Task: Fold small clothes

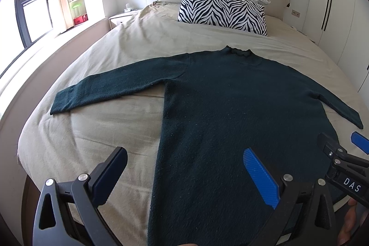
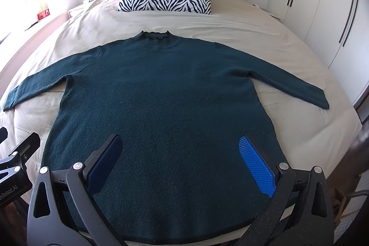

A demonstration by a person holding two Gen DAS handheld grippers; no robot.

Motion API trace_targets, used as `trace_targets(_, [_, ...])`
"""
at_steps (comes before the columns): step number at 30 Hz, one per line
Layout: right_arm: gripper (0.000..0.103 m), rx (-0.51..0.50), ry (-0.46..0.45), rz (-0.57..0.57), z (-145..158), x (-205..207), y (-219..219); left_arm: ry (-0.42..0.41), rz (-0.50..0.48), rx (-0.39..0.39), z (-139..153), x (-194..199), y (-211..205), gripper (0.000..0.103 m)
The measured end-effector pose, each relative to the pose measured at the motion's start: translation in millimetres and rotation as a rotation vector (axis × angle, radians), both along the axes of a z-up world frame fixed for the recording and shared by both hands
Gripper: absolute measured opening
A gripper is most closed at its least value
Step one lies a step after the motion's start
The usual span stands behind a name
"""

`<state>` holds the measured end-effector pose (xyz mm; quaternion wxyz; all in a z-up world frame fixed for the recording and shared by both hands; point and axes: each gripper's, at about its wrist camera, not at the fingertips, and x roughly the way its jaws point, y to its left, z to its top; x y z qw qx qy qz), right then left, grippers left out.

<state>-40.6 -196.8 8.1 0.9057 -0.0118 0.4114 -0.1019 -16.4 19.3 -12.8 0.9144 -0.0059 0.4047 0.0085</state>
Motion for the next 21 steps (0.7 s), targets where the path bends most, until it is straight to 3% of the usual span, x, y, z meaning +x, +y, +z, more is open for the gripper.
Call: trace_targets(21, [0.103, 0.001, 0.003, 0.009, -0.9, 2.1, 0.9, -0.04, 0.022, 0.015, 8.5, -3.7, 1.9, 0.103])
